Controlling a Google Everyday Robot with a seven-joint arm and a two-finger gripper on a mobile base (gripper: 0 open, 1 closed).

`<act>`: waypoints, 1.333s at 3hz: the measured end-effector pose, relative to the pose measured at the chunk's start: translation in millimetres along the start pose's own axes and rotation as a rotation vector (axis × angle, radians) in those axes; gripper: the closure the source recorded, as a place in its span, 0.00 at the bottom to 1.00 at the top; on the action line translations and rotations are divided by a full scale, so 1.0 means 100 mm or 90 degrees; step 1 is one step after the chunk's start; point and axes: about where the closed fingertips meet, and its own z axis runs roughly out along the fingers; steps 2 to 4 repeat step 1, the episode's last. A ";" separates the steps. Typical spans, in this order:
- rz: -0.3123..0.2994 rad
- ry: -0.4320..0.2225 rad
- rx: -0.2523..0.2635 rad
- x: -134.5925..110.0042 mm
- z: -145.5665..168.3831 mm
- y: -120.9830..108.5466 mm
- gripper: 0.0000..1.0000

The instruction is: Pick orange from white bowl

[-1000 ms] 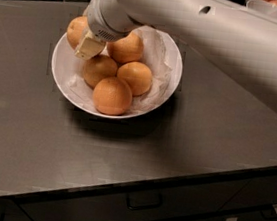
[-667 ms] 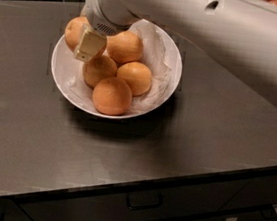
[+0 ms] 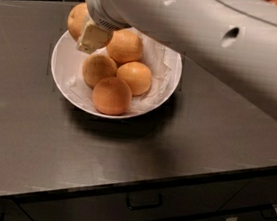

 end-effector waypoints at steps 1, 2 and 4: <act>0.014 0.002 0.010 0.00 0.00 -0.03 1.00; 0.014 0.002 0.010 0.00 0.00 -0.03 1.00; 0.014 0.002 0.010 0.00 0.00 -0.03 1.00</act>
Offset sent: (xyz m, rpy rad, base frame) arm 0.0000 0.0000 0.0000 0.0000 0.0000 0.0000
